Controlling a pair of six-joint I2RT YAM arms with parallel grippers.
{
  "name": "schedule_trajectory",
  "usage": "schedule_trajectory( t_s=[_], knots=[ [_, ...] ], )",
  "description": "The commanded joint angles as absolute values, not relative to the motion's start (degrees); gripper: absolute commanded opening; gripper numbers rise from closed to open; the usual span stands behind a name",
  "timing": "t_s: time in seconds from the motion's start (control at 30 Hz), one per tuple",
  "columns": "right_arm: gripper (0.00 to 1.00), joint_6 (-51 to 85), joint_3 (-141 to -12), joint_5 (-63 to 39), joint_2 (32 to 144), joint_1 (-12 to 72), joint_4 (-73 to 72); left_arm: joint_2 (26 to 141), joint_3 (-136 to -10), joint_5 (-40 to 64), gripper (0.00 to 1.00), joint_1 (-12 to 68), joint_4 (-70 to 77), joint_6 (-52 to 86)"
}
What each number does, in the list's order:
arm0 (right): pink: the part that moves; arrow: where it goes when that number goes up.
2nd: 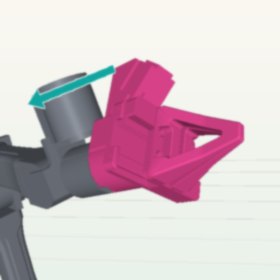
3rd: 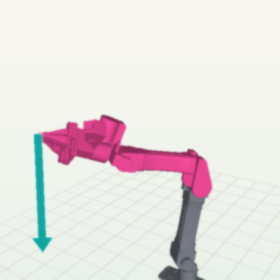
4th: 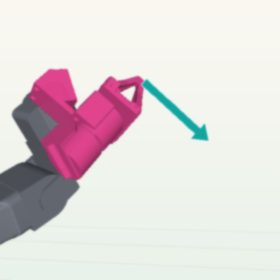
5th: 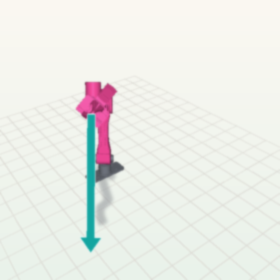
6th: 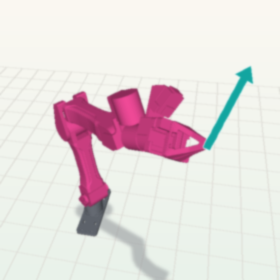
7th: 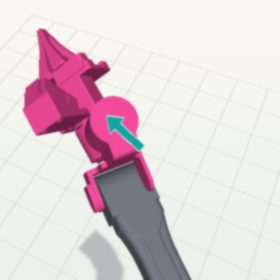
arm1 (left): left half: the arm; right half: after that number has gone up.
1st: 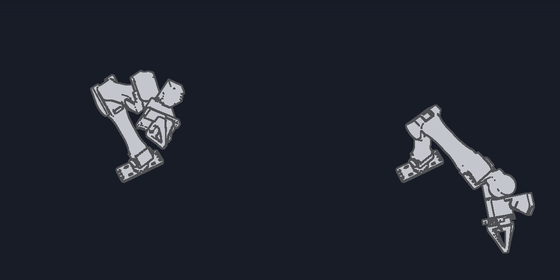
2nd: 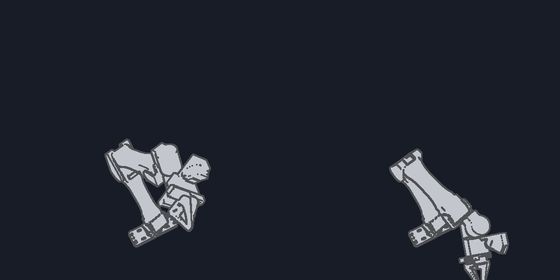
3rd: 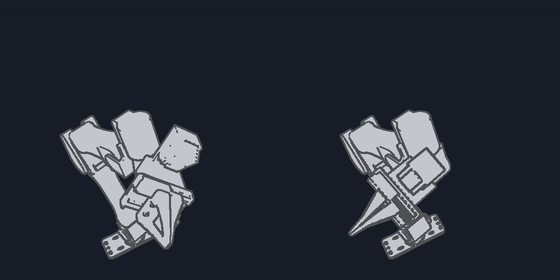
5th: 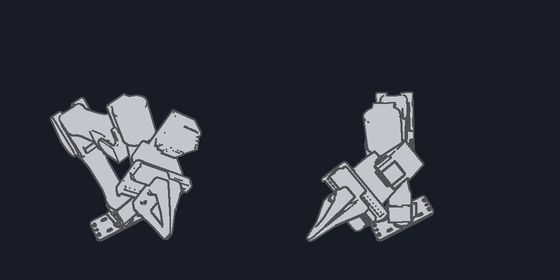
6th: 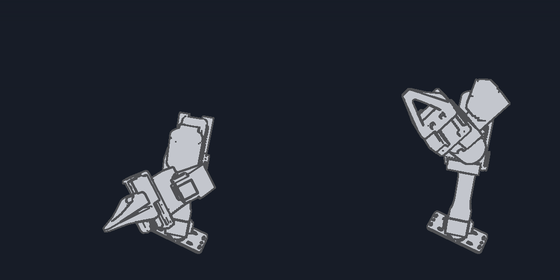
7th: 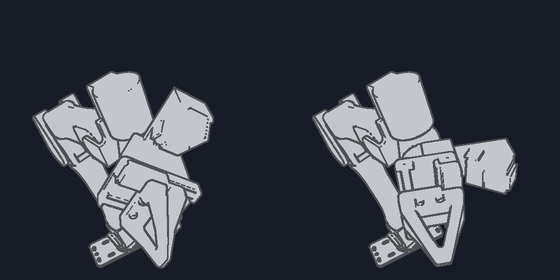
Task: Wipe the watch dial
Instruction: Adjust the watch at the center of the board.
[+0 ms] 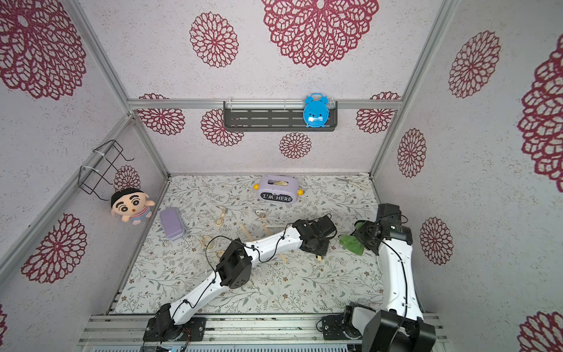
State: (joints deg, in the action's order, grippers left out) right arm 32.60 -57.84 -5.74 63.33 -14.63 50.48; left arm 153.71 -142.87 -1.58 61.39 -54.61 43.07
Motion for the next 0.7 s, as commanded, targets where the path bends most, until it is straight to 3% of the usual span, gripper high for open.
schedule_trajectory(
  t_s=[0.0,0.43,0.67],
  knots=[
    [0.0,33.0,-57.6,-5.4,61.3,-14.9,50.8,152.0,-141.3,-2.5,0.25,60.4,-54.9,42.9],
    [0.0,34.3,-56.0,-8.4,62.0,-14.9,47.6,141.8,-135.3,-1.4,0.1,58.9,-54.4,43.8],
    [0.0,33.4,-54.9,-8.4,62.7,-14.9,46.3,136.8,-128.9,7.6,0.0,56.3,-48.0,47.1]
  ],
)
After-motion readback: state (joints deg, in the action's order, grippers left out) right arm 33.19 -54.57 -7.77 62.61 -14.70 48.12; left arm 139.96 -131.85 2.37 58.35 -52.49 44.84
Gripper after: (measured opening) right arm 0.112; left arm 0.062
